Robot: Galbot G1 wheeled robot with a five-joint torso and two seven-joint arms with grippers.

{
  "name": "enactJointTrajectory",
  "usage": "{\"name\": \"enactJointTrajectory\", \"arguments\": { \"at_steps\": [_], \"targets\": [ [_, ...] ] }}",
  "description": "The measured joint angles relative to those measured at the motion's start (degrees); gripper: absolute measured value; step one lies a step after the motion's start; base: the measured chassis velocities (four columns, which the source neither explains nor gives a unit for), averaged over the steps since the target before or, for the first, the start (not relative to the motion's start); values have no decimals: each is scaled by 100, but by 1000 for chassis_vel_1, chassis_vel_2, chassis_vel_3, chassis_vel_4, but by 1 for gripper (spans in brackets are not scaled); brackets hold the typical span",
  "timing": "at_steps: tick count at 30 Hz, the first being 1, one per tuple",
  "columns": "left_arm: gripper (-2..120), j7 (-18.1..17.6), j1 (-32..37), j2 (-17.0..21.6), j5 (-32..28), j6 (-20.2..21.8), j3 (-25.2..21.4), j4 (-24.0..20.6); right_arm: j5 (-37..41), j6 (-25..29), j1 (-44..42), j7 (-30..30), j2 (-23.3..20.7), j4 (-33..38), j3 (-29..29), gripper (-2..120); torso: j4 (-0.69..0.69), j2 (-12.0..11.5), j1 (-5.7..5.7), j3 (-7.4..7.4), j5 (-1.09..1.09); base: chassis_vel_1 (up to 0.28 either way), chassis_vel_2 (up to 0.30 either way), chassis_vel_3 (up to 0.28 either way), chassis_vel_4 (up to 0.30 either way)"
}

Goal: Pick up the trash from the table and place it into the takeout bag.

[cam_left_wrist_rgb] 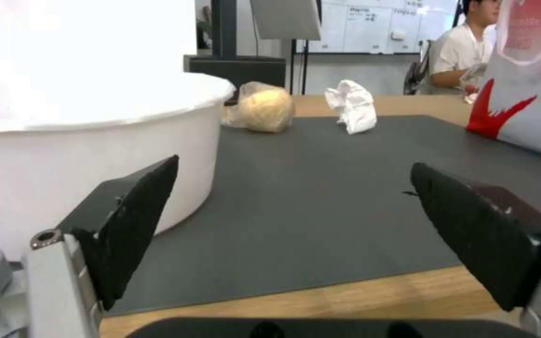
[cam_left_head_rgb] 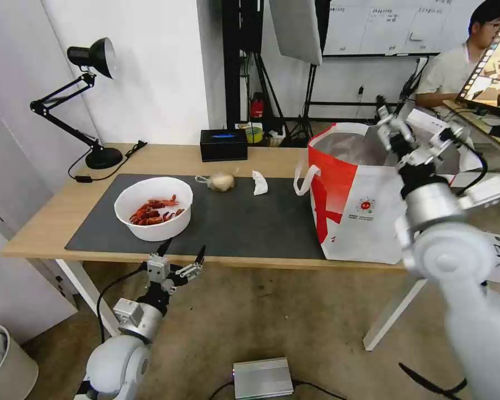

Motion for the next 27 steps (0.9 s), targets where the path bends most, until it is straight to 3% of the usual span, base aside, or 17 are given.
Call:
{"name": "enactJointTrajectory", "arguments": {
  "at_steps": [6,12,22,27],
  "targets": [
    [100,-141,59,-18,20,18,-204,-8,-1386,298,-747,-413,385,-103,-534,100,1,-1,-1,0,0,0,0,0,0],
    [100,-172,95,-19,-1,25,-356,-10,-2055,512,-1001,-451,650,-388,-804,100,1,-1,-1,0,0,0,0,0,0],
    [100,-95,180,-25,-49,31,-522,-65,-3614,608,-1413,-72,1019,-841,-1161,100,1,-1,0,0,0,0,0,0,0],
    [100,-38,213,-32,-54,22,-526,-65,-3986,690,-1639,76,1137,-881,-1240,100,1,0,0,0,0,0,0,0,0]
  ]
}}
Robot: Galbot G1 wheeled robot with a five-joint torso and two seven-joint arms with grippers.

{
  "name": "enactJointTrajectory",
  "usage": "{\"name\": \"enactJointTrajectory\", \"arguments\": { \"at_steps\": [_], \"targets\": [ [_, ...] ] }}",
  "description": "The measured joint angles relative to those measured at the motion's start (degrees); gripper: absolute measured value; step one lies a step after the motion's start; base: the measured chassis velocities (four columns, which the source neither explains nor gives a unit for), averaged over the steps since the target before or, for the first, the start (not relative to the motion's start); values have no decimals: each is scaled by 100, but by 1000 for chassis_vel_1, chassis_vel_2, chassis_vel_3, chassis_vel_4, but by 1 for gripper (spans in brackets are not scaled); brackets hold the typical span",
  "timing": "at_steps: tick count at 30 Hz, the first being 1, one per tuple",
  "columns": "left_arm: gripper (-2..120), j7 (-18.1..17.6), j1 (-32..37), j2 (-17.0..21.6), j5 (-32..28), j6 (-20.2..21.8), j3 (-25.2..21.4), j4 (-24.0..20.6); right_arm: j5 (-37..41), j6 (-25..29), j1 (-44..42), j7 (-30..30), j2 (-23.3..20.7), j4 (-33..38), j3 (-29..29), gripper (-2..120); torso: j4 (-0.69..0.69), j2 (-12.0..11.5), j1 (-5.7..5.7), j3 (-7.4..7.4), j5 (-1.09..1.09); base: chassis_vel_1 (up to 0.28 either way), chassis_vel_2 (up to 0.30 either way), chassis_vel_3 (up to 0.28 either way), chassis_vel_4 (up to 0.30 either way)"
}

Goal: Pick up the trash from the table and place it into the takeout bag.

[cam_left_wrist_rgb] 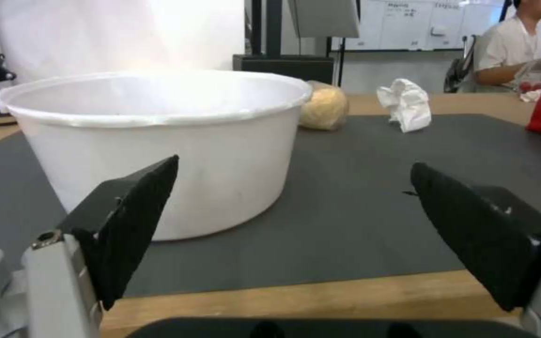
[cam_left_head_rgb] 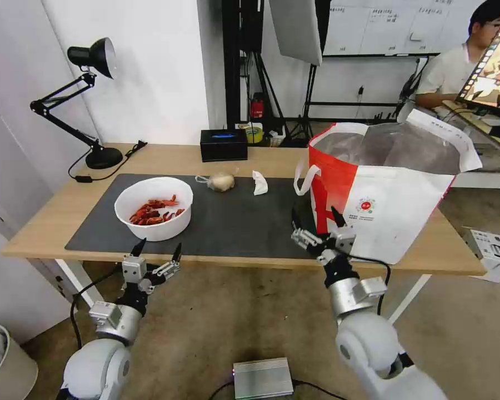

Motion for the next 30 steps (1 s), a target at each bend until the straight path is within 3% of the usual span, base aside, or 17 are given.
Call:
{"name": "enactJointTrajectory", "arguments": {
  "at_steps": [9,30],
  "targets": [
    [100,75,25,11,-35,-19,-13,-7,-562,167,-417,552,385,-50,-1,100,0,0,0,0,0,0,0,0,0],
    [100,128,13,61,-111,-23,-129,0,-1032,333,-948,526,725,-27,77,100,0,0,0,0,0,0,0,0,0]
  ]
}}
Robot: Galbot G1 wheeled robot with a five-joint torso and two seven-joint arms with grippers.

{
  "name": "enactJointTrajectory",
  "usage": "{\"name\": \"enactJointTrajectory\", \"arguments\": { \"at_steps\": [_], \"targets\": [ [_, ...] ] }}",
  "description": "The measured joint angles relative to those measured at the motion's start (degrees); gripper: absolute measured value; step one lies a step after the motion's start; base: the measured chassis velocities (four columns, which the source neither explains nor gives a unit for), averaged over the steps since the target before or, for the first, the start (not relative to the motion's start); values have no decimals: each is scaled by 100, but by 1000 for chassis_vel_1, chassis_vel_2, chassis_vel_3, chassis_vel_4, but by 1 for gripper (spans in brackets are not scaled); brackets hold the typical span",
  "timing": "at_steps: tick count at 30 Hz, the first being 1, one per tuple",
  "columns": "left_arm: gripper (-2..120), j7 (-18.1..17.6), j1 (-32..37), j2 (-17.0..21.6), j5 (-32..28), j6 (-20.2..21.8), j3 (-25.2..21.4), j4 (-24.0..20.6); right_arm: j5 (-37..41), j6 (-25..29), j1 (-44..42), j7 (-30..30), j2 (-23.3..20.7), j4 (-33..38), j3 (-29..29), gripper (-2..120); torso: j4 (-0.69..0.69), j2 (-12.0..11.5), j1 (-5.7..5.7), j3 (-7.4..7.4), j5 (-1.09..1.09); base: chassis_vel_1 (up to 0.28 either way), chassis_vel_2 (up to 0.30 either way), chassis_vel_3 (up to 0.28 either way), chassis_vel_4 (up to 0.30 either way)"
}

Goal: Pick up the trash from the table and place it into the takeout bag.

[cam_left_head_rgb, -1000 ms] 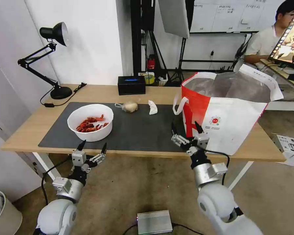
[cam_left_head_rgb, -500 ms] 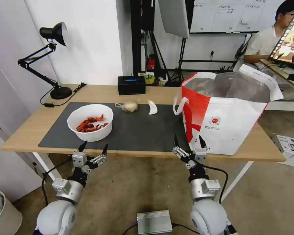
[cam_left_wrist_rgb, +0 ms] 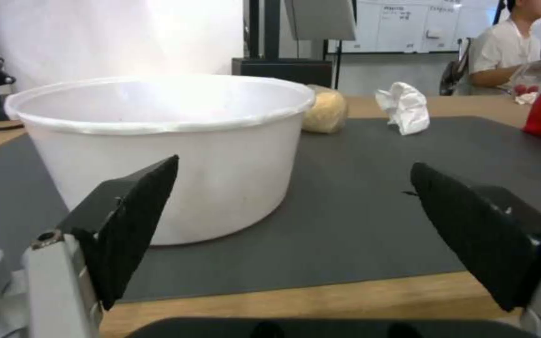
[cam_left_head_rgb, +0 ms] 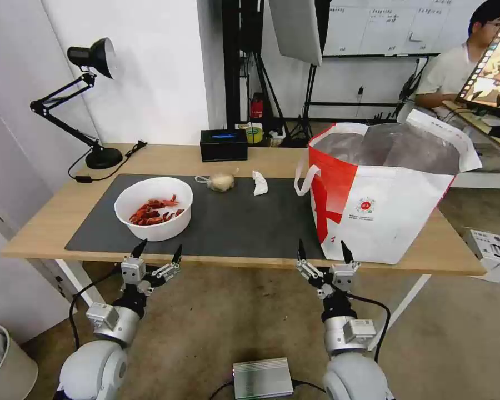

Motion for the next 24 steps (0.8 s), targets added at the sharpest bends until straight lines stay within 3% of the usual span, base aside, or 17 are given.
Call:
{"name": "enactJointTrajectory", "arguments": {
  "at_steps": [24],
  "targets": [
    [100,-1,137,-74,-10,3,-117,-92,-104,27,31,-22,75,-82,-185,100,0,0,0,0,0,0,0,0,0]
  ]
}}
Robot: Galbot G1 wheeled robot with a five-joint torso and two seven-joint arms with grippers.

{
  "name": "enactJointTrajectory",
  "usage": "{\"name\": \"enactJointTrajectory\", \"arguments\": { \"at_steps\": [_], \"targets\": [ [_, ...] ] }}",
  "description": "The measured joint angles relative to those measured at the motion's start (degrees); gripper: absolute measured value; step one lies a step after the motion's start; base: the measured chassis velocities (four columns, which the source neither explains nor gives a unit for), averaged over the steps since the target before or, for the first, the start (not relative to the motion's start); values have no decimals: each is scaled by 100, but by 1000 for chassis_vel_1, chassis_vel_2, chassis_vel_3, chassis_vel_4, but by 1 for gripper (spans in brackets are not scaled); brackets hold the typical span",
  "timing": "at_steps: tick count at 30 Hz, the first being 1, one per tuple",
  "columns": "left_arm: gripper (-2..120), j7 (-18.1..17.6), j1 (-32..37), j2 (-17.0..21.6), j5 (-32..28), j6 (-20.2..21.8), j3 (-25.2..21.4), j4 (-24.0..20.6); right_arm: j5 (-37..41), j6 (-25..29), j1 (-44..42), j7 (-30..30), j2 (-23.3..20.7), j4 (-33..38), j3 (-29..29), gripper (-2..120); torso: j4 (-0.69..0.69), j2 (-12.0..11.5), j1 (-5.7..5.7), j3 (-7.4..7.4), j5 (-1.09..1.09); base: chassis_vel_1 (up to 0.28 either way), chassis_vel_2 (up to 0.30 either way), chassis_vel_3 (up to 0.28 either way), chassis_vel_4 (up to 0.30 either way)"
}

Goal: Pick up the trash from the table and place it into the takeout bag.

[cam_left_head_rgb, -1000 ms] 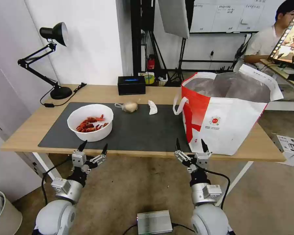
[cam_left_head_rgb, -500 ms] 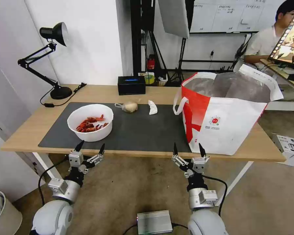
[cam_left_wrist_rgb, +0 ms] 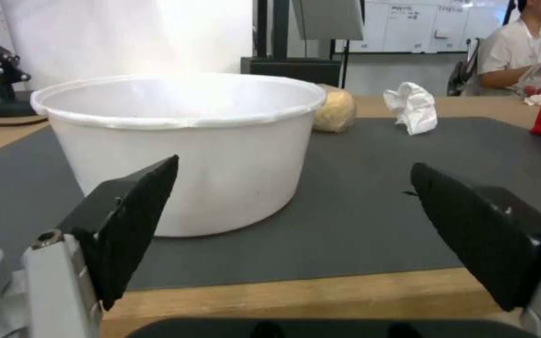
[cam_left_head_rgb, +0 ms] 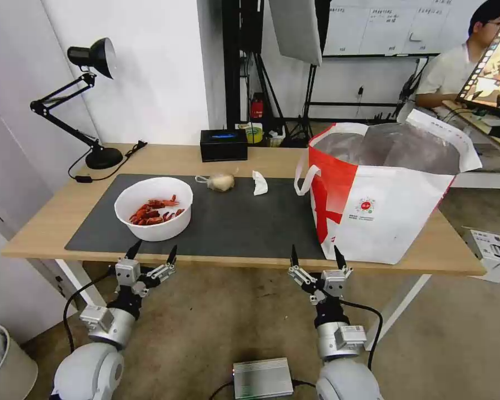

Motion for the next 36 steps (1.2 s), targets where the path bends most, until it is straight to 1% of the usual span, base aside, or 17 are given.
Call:
{"name": "enactJointTrajectory", "arguments": {
  "at_steps": [6,10,15,18,19,21,22,25,26,29,30,33,36],
  "targets": [
    [100,63,82,-62,1,-11,-78,-54,229,39,254,-110,-43,-174,-146,100,0,0,0,0,0,0,0,0,0],
    [100,113,110,-153,2,-86,-142,-73,651,107,695,-255,-146,-476,-301,100,0,0,0,0,0,0,0,0,0],
    [100,162,114,-223,-12,-135,-211,-73,834,132,1019,-358,-201,-786,-470,100,0,0,1,0,0,0,0,0,0],
    [100,246,156,-269,-43,-243,-284,-14,978,139,1382,-477,-135,-1178,-726,100,0,0,1,0,1,0,0,0,0],
    [100,246,156,-269,-43,-243,-284,-14,978,139,1382,-477,-135,-1178,-726,100,0,0,1,0,1,0,0,0,0],
    [100,266,171,-271,-102,-313,-343,69,1016,134,1699,-504,-46,-1491,-899,100,0,0,1,0,0,0,0,0,0],
    [100,266,171,-271,-102,-313,-343,69,1016,134,1699,-504,-46,-1491,-899,100,0,0,1,0,0,0,0,0,0],
    [100,309,185,-239,-172,-343,-413,109,1083,116,2329,-501,117,-2005,-1099,100,1,0,1,1,0,0,0,0,0],
    [100,309,185,-239,-172,-343,-413,109,1083,116,2329,-501,117,-2005,-1099,100,1,0,1,1,0,0,0,0,0],
    [100,315,199,-226,-182,-343,-418,51,1165,104,2866,-482,244,-2444,-1172,100,1,0,1,0,0,0,0,0,0],
    [100,315,199,-226,-182,-343,-418,51,1165,104,2866,-482,244,-2444,-1172,100,1,0,1,0,0,0,0,0,0],
    [100,316,217,-250,-179,-334,-396,-5,1280,94,3334,-437,200,-2810,-1268,100,0,0,1,1,0,0,0,0,0],
    [100,317,229,-277,-177,-331,-392,-20,1360,24,3570,-381,164,-2996,-1302,100,1,-1,2,1,0,0,0,0,0]
  ]
}}
